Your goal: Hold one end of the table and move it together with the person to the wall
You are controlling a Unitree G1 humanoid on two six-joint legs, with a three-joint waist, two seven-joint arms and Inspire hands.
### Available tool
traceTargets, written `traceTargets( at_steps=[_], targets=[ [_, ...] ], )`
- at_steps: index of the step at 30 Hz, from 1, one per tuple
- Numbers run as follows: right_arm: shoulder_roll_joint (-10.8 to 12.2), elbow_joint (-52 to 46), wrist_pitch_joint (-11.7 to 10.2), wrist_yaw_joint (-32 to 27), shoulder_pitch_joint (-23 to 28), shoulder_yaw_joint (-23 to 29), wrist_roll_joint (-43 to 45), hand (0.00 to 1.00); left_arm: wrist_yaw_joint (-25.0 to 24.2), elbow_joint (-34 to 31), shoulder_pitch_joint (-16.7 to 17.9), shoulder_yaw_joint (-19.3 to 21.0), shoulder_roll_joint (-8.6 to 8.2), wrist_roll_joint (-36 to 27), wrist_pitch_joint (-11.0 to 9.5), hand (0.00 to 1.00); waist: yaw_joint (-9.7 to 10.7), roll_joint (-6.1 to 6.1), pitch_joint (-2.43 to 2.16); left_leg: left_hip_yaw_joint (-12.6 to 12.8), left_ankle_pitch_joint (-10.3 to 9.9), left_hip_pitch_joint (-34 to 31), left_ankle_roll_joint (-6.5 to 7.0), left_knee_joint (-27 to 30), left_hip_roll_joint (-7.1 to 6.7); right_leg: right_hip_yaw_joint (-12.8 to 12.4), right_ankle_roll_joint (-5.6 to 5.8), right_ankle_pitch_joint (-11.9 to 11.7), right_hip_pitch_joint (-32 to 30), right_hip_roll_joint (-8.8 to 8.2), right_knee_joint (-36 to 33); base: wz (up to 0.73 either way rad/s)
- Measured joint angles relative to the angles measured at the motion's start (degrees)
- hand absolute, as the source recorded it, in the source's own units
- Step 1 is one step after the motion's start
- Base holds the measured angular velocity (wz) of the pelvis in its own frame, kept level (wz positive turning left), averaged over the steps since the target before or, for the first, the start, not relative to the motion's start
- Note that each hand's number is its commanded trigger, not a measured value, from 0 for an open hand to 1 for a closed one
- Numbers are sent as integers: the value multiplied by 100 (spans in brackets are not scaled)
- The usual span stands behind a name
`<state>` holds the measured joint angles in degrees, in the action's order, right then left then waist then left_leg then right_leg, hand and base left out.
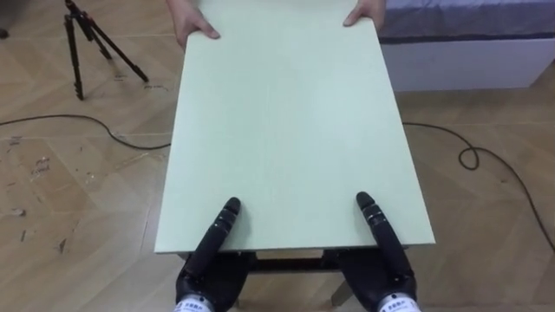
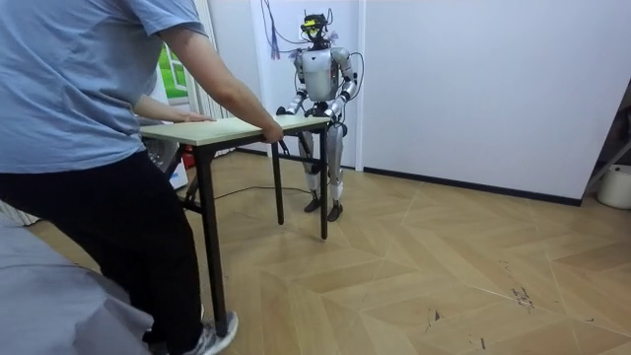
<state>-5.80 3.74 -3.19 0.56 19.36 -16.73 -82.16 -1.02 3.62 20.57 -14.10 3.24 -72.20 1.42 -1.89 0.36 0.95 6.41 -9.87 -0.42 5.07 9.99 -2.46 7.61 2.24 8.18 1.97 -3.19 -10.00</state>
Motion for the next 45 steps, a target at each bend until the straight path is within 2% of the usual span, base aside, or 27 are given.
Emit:
traceTargets(
  at_steps=[6,10,13,14,15,16,17,18,19,21,23,25,26,27,28,30,31,33,35,36,37,38,39,40,41,43,45],
  targets=[
    [-30,1,-49,54,-3,-5,-12,100,-5,-2,11,-74,9,-16,-50,100,-6,-96,-4,-25,-80,-262,-11,356,45,6,-16,9,-85,28,-13,4],
    [-42,1,-50,104,26,-3,-55,100,-41,-14,31,-112,46,-31,-67,100,-79,-112,6,-25,-207,-634,-139,1107,182,-9,-181,106,-277,114,-279,-4],
    [-57,2,-63,105,38,4,-71,100,-41,-14,22,-208,106,-152,-103,100,-162,-65,3,-113,-349,-1079,-387,1898,322,-108,-310,175,-352,322,-274,-2],
    [-68,4,-63,106,40,7,-72,100,-41,-12,20,-218,109,-170,-102,100,-161,-14,0,-190,-396,-1177,-634,1994,390,-99,-361,159,-400,428,-231,19],
    [-75,3,-62,116,43,5,-65,100,-41,-12,12,-227,167,-203,-98,100,-132,-29,-8,-272,-362,-1221,-943,1944,409,-10,-448,123,-465,426,-199,16],
    [-87,-2,-61,118,41,3,-55,100,-41,-11,15,-231,157,-214,-99,100,-144,-16,-2,-246,-365,-1243,-959,2034,479,71,-505,74,-482,377,-171,-25],
    [-129,7,-27,101,23,-15,5,100,-50,-6,98,-231,127,-234,-122,100,-271,99,1,-108,-536,-1256,-850,2714,780,280,-573,28,-490,447,-216,-65],
    [-147,6,-16,90,18,-36,121,100,-99,-9,220,-216,53,-263,-169,100,-314,268,8,-9,-708,-1123,-815,3331,1038,511,-639,23,-505,550,-302,-62],
    [-158,6,-20,96,17,-19,202,100,-113,-7,262,-224,23,-314,-171,100,-255,367,10,-65,-799,-929,-850,3560,1155,646,-680,30,-599,610,-412,-23],
    [-138,5,-80,147,-18,-27,224,100,-144,-9,231,-247,22,-305,-174,100,-135,399,10,-224,-933,-571,-911,3301,1194,792,-712,44,-835,610,-682,23],
    [-149,4,-102,210,-54,22,244,100,-153,-10,148,-275,21,-305,-176,100,33,409,12,-354,-1265,-209,-1003,2495,1187,936,-717,38,-1143,570,-907,32],
    [-141,4,-94,257,-81,121,248,100,-153,-9,37,-314,37,-305,-177,100,86,420,18,-304,-1537,-78,-922,1879,1176,1001,-701,26,-1482,500,-1173,10],
    [-103,8,-84,272,-100,184,249,100,-152,7,-52,-339,61,-310,-177,100,78,402,32,-182,-1628,-103,-800,1644,1117,1001,-665,0,-1712,408,-1354,-6],
    [-71,26,-58,284,-96,239,251,100,-153,64,-125,-366,92,-332,-181,100,69,366,54,-159,-1567,-176,-605,1579,972,958,-622,-108,-1889,275,-1492,-9],
    [-73,31,-43,293,-87,252,250,100,-153,86,-127,-381,97,-363,-183,100,76,380,61,-166,-1531,-202,-545,1560,923,974,-590,-193,-1937,228,-1515,-17],
    [-72,63,-35,356,11,277,249,100,-159,138,-112,-469,167,-425,-186,100,130,347,70,-181,-1398,-293,-357,1514,646,937,-512,-354,-1958,34,-1312,-13],
    [-70,134,-30,422,11,292,257,100,-201,204,-115,-469,156,-387,-186,100,147,334,74,-132,-1301,-365,-291,1485,544,888,-469,-545,-2025,-43,-1239,-8],
    [-49,232,23,502,8,328,269,100,-239,250,-93,-469,155,-386,-186,100,169,305,67,-25,-1130,-428,-167,1351,416,752,-397,-884,-2107,-117,-1074,-13],
    [-36,244,91,506,39,364,283,100,-239,250,-51,-478,156,-389,-188,100,269,219,66,75,-989,-509,-43,1307,284,585,-266,-1125,-2110,-218,-875,0],
    [-35,246,154,504,48,389,282,100,-239,249,-33,-480,176,-392,-185,100,314,166,66,212,-895,-567,42,1278,227,479,-152,-1268,-2138,-300,-826,24],
    [-13,238,203,505,112,435,267,100,-239,250,-21,-486,186,-384,-163,100,388,125,49,508,-824,-649,123,1288,235,379,-6,-1195,-2232,-433,-1130,42],
    [-5,231,200,505,161,448,260,100,-229,252,-23,-503,190,-369,-143,100,477,108,50,645,-798,-663,153,1287,239,380,90,-970,-2259,-547,-1538,90],
    [-5,174,179,508,316,458,172,100,-201,254,-37,-597,209,-325,-133,100,637,61,32,857,-722,-671,208,1245,230,374,126,-439,-2270,-780,-2537,95],
    [-9,131,140,510,430,460,118,100,-199,253,-41,-646,266,-265,-120,100,660,-17,-3,1045,-616,-666,263,1134,157,315,181,-58,-2228,-987,-3478,77],
    [-25,127,128,512,436,459,110,100,-199,253,-41,-646,267,-255,-111,100,651,-32,-6,1157,-589,-677,290,1124,155,269,195,90,-2165,-1034,-3834,11],
    [-65,102,89,511,428,399,70,100,-215,240,-18,-626,251,-259,-115,100,426,-99,12,1511,-525,-742,352,1136,87,-10,284,380,-1622,-1211,-4541,-47],
    [-69,97,14,511,401,329,17,100,-216,179,-12,-602,228,-248,-117,100,234,-191,13,1711,-492,-925,376,1226,59,-150,328,419,-1041,-1316,-4446,-48]
  ],
)
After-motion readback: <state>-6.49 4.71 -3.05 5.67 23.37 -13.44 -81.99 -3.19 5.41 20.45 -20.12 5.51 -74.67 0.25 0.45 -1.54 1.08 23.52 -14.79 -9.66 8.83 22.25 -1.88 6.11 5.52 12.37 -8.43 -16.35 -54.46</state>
